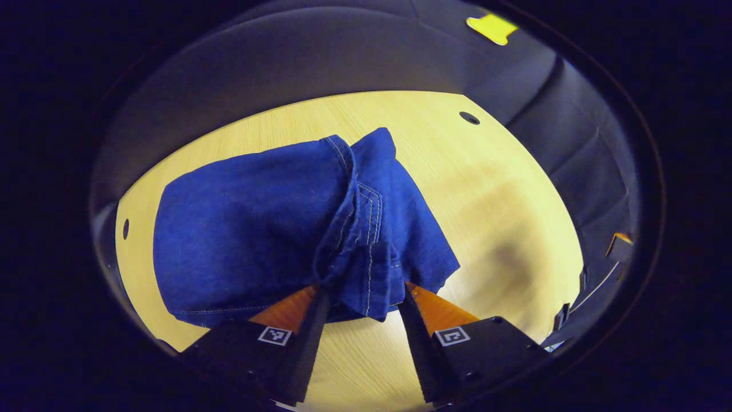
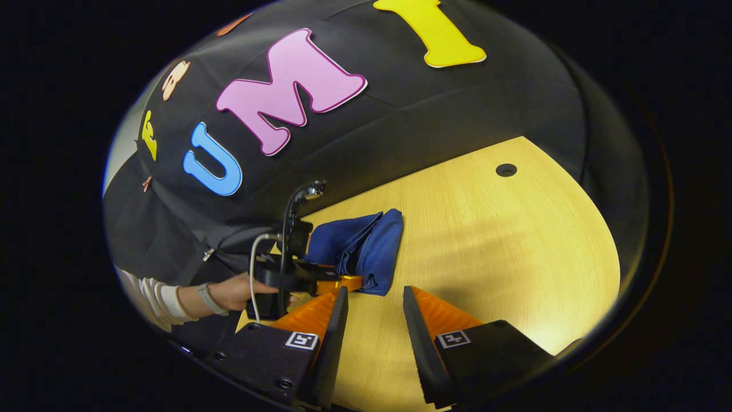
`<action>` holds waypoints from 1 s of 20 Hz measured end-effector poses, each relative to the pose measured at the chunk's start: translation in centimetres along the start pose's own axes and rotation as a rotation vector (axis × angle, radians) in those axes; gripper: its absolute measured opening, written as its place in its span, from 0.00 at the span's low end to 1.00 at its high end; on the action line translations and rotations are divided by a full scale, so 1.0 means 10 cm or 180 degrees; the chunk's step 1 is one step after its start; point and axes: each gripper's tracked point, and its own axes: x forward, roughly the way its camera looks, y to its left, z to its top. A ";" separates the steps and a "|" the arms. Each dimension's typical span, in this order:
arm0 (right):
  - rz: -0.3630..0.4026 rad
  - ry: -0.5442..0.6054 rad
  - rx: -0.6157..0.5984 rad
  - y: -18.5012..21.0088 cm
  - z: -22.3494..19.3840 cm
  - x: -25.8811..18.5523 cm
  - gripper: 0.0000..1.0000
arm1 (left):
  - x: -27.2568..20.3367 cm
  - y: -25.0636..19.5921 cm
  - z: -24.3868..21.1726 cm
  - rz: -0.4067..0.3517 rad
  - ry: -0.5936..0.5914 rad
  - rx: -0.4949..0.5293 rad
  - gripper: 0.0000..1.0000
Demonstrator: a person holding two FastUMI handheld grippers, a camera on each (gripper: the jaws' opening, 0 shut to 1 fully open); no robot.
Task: Grasp the waist and the cuffs of the jeans and fold them to make the two legs overlap; first hold the waist and fold one-third of the jeans toward the cuffs, then hold the cuffs and fold the remaining one-third in the same direction to finish folding.
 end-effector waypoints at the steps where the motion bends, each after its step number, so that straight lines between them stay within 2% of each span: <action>1: 0.0002 -0.0026 0.0019 -0.01 0.03 -0.03 0.60 | 0.02 -0.02 -0.03 0.0103 0.0026 0.0071 0.78; 3: -0.0008 -0.0082 0.0015 0.03 0.08 -0.13 0.60 | -0.07 -0.03 0.01 0.0212 -0.0022 -0.0013 0.81; 4: -0.0025 -0.0136 -0.0051 0.06 0.12 -0.22 0.60 | -0.20 -0.10 0.03 0.0159 -0.0124 -0.0142 0.82; 5: -0.0050 -0.0215 -0.0151 0.08 0.17 -0.32 0.60 | -0.39 -0.19 0.11 0.0066 -0.0322 -0.0272 0.87; 7: -0.0134 -0.0400 -0.0357 0.14 0.27 -0.55 0.60 | -0.90 -0.21 0.23 0.0048 -0.0803 -0.0420 0.94; 10: -0.0261 -0.0737 -0.0639 0.40 0.36 -1.02 0.60 | -1.86 -0.14 0.11 0.0257 -0.1537 -0.0485 0.94; 12: -0.0307 -0.0926 -0.0850 0.68 0.36 -1.35 0.61 | -2.52 -0.20 -0.13 0.0398 -0.1896 -0.0497 0.95; 13: -0.0307 -0.0982 -0.0949 0.85 0.31 -1.51 0.48 | -2.84 -0.26 -0.29 0.0441 -0.2060 -0.0511 0.96; 14: -0.0302 -0.1064 -0.1048 1.01 0.27 -1.66 0.66 | -3.14 -0.35 -0.41 0.0452 -0.2253 -0.0522 0.96; 16: -0.0171 -0.1026 -0.1122 1.30 0.01 -1.84 0.73 | -3.53 -0.53 -0.74 0.0448 -0.2535 -0.0553 0.96; 18: -0.0098 -0.0987 -0.1214 1.56 -0.32 -2.05 0.75 | -3.70 -0.64 -1.20 0.0500 -0.2563 -0.0584 0.96; 19: -0.0053 -0.0977 -0.1263 1.68 -0.42 -2.11 0.62 | -3.69 -0.71 -1.40 0.0522 -0.2511 -0.0590 0.96; 20: -0.0003 -0.0992 -0.1326 1.78 -0.51 -2.20 0.77 | -3.74 -0.77 -1.57 0.0547 -0.2458 -0.0610 0.96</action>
